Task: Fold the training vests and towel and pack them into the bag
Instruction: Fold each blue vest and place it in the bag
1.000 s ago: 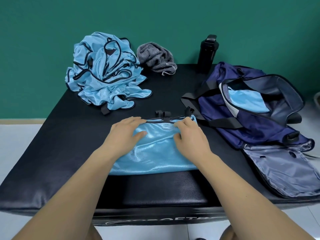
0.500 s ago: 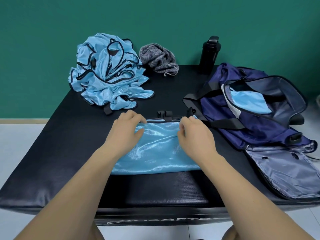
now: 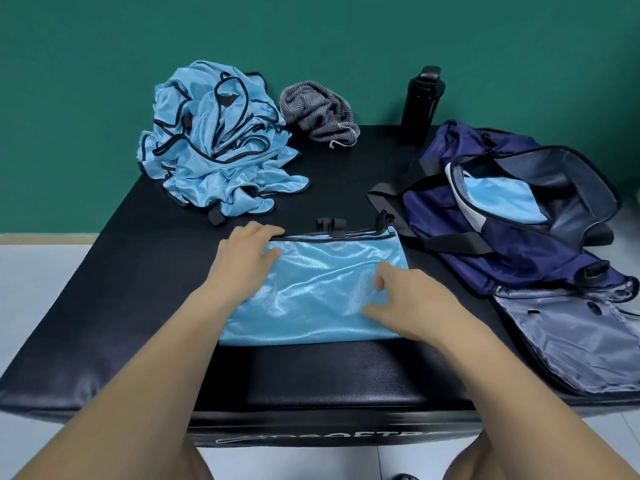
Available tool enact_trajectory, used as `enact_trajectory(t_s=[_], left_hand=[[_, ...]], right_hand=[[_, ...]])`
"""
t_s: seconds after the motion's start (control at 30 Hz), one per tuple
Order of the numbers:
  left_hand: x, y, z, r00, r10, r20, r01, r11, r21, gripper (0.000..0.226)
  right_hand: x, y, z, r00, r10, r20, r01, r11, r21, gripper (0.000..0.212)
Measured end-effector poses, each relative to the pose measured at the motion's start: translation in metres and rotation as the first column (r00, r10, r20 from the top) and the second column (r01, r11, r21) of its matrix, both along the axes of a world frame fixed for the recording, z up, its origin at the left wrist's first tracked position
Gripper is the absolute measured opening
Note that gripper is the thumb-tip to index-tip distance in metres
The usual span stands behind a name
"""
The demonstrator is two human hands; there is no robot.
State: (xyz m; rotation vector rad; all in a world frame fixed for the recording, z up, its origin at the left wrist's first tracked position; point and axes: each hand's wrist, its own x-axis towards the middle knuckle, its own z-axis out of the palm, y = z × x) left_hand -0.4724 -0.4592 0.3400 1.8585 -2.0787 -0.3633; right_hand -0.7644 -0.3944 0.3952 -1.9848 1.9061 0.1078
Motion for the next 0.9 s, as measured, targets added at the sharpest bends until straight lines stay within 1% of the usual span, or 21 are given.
enact_trajectory(t_s=[0.07, 0.13, 0.17, 0.2, 0.27, 0.33, 0.37, 0.43, 0.47, 0.57, 0.67, 0.7, 0.73, 0.8, 0.9], left_hand=[[0.0, -0.001, 0.001, 0.999, 0.03, 0.016, -0.03, 0.999, -0.01, 0.038], [0.002, -0.001, 0.003, 0.999, 0.045, 0.01, -0.045, 0.999, 0.0, 0.033], [0.003, -0.001, 0.004, 0.999, 0.049, 0.001, -0.049, 0.999, 0.006, 0.03], [0.004, 0.0, 0.006, 0.999, 0.053, -0.008, -0.053, 0.998, 0.015, 0.026], [0.008, 0.001, 0.012, 0.998, 0.065, -0.014, -0.064, 0.996, 0.056, 0.019], [0.012, 0.003, 0.017, 0.996, 0.09, -0.013, -0.088, 0.988, 0.124, 0.015], [0.015, 0.004, 0.019, 0.994, 0.108, -0.024, -0.103, 0.982, 0.161, 0.012], [0.019, 0.009, 0.024, 0.988, 0.147, -0.053, -0.131, 0.966, 0.223, 0.009], [0.022, 0.012, 0.026, 0.985, 0.161, -0.064, -0.141, 0.959, 0.244, 0.009], [0.029, 0.02, 0.031, 0.978, 0.185, -0.101, -0.149, 0.945, 0.293, 0.012], [0.032, 0.028, 0.037, 0.978, 0.185, -0.099, -0.141, 0.929, 0.341, 0.018], [0.032, 0.03, 0.038, 0.979, 0.176, -0.098, -0.13, 0.924, 0.359, 0.019], [0.032, 0.032, 0.04, 0.981, 0.166, -0.103, -0.115, 0.918, 0.38, 0.02], [0.031, 0.036, 0.042, 0.984, 0.125, -0.124, -0.061, 0.902, 0.428, 0.024], [0.024, 0.043, 0.045, 0.99, 0.012, -0.143, 0.058, 0.877, 0.476, 0.036]], right_hand=[[-0.013, -0.008, -0.002, 0.998, -0.07, -0.003, 0.07, 0.996, -0.054, 0.041], [-0.028, -0.017, -0.006, 0.988, -0.155, 0.019, 0.157, 0.982, -0.105, 0.044], [-0.034, -0.022, -0.008, 0.982, -0.188, 0.031, 0.19, 0.977, -0.101, 0.044], [-0.038, -0.027, -0.01, 0.976, -0.211, 0.052, 0.215, 0.973, -0.083, 0.043], [-0.043, -0.036, -0.012, 0.964, -0.236, 0.122, 0.24, 0.971, -0.019, 0.03], [-0.042, -0.043, -0.011, 0.958, -0.216, 0.188, 0.211, 0.976, 0.047, 0.031], [-0.041, -0.047, -0.009, 0.954, -0.21, 0.212, 0.199, 0.977, 0.072, 0.028], [-0.035, -0.052, -0.003, 0.956, -0.19, 0.224, 0.176, 0.981, 0.079, 0.015], [-0.032, -0.056, -0.001, 0.958, -0.176, 0.228, 0.164, 0.984, 0.07, 0.014], [-0.019, -0.076, 0.001, 0.973, -0.136, 0.184, 0.141, 0.99, -0.017, 0.018], [-0.005, -0.114, 0.001, 0.992, -0.082, 0.093, 0.09, 0.992, -0.087, 0.011], [0.001, -0.128, -0.001, 0.996, -0.059, 0.071, 0.066, 0.992, -0.107, 0.016], [0.007, -0.139, -0.001, 0.998, -0.038, 0.049, 0.044, 0.99, -0.133, 0.017], [0.019, -0.158, 0.001, 1.0, 0.002, 0.015, 0.001, 0.979, -0.205, 0.008], [0.038, -0.176, 0.002, 0.998, 0.067, -0.005, -0.065, 0.942, -0.33, 0.019]])
